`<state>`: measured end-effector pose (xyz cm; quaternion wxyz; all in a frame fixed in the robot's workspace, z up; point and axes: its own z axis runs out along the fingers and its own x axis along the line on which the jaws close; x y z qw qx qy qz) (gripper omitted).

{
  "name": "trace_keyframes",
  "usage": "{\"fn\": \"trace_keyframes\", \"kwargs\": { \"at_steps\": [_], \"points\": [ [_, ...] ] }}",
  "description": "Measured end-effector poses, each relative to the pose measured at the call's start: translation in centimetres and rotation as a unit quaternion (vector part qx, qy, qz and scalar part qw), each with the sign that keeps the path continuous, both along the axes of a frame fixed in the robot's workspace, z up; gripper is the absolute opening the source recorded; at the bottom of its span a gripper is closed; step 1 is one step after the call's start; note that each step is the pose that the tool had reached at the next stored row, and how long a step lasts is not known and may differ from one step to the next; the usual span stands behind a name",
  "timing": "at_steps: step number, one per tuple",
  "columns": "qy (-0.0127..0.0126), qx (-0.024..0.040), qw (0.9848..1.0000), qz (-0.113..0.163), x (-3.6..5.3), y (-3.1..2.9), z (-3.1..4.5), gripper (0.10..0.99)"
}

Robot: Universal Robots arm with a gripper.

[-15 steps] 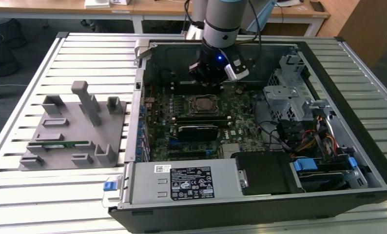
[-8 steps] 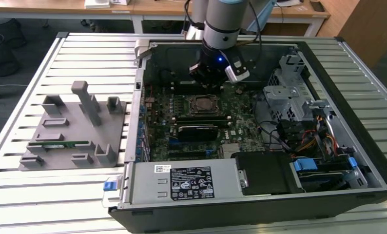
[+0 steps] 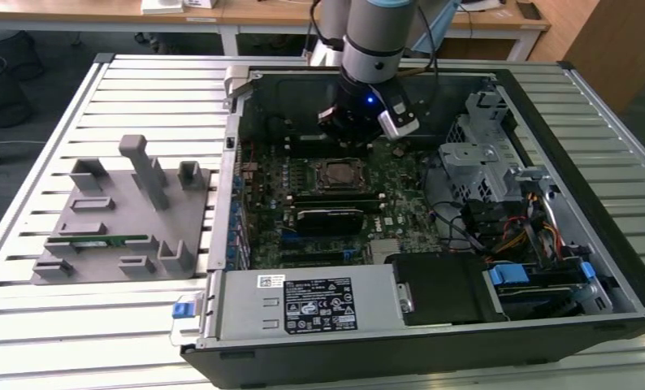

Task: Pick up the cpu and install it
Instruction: 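Install the first cpu locking lever, then install the second cpu locking lever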

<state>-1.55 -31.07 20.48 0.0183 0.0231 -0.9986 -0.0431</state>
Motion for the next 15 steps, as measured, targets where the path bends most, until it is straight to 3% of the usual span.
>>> {"fn": "trace_keyframes", "kwargs": {
  "at_steps": [15],
  "points": [
    [0.0, 0.0, 1.0, 0.0, 0.3, -0.52, 0.0, 0.106]
  ]
}}
